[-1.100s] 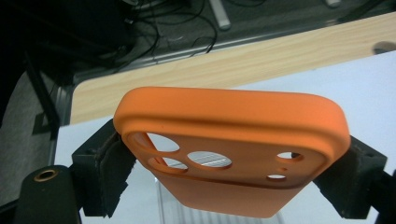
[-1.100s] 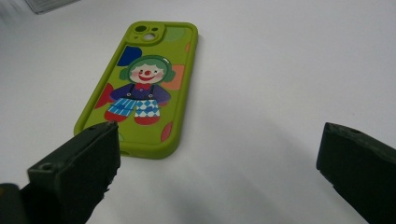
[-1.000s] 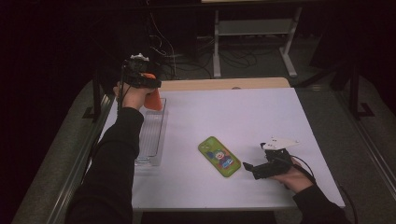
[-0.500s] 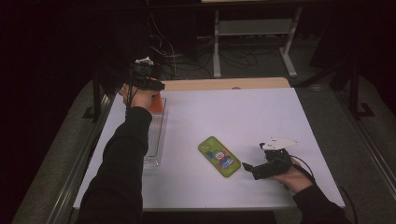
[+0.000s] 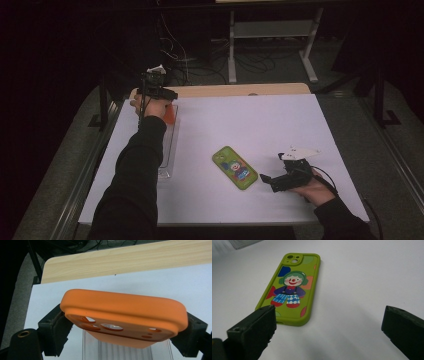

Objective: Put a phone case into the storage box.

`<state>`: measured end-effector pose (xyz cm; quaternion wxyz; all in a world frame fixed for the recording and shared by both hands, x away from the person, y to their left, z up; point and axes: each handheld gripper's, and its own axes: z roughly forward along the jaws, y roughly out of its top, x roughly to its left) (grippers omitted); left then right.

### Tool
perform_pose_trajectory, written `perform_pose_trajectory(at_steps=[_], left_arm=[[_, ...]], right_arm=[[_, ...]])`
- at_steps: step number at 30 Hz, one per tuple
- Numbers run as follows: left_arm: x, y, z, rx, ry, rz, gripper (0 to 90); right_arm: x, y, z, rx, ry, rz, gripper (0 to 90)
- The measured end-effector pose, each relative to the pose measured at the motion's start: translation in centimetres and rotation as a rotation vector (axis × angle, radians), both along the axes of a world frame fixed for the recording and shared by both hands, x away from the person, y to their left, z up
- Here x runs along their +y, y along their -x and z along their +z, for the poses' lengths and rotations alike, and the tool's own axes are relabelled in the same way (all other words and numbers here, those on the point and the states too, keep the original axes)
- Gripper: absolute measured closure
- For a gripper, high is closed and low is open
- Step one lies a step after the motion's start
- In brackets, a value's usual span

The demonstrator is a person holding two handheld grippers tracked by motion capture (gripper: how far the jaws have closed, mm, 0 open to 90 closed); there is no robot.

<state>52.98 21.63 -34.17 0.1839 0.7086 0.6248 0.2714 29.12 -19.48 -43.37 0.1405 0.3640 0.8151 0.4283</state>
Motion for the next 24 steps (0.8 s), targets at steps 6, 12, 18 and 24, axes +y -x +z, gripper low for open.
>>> perform_pose_trajectory(at_steps=[6,12,18,24], left_arm=[[0.05,-0.36,-0.24,-0.019,0.017,0.005,14.0],[0.17,-0.71,-0.62,-0.037,0.018,0.005,13.4],[0.06,-0.76,-0.77,-0.055,0.009,-0.002,12.5],[0.03,-0.80,-0.84,-0.060,0.017,-0.015,7.9]], right_arm=[[-0.01,-0.05,-0.05,-0.003,0.003,0.003,0.0],[0.04,-0.04,-0.08,-0.001,0.003,0.002,0.0],[0.09,-0.01,-0.10,0.006,0.006,0.003,0.0],[0.11,-0.02,-0.12,0.001,0.009,0.007,0.0]])
